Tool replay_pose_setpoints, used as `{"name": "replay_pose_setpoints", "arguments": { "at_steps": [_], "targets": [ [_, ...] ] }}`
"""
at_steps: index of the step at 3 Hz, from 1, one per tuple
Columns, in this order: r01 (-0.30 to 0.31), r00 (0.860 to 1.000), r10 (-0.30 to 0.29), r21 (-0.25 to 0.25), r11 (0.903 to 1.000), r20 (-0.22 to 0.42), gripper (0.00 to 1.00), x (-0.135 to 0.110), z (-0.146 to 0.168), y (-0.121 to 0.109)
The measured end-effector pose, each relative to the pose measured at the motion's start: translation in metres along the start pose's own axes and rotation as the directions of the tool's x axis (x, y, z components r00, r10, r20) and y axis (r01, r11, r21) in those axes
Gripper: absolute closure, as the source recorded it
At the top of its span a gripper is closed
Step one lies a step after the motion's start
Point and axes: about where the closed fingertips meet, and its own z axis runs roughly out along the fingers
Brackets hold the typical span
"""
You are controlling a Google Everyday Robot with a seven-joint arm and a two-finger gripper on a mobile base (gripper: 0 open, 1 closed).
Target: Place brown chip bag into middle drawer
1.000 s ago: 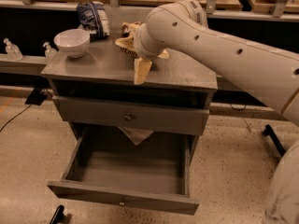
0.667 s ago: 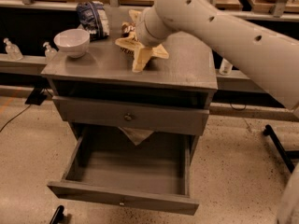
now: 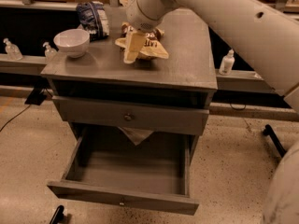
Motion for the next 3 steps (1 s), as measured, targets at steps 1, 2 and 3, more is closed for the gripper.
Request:
{"name": "replay_pose_setpoints", "arguments": {
  "at_steps": [1,2,3],
  "targets": [
    [-0.023,0.999,0.022,-0.021,0.9995,-0.038,0.0,0.007,0.013,0.004],
    [-0.024,0.997,0.022,-0.022,0.9995,-0.075,0.0,0.019,0.034,0.006],
    [-0.02,0.993,0.02,-0.003,0.9998,-0.113,0.0,0.033,0.056,0.004]
  ]
}}
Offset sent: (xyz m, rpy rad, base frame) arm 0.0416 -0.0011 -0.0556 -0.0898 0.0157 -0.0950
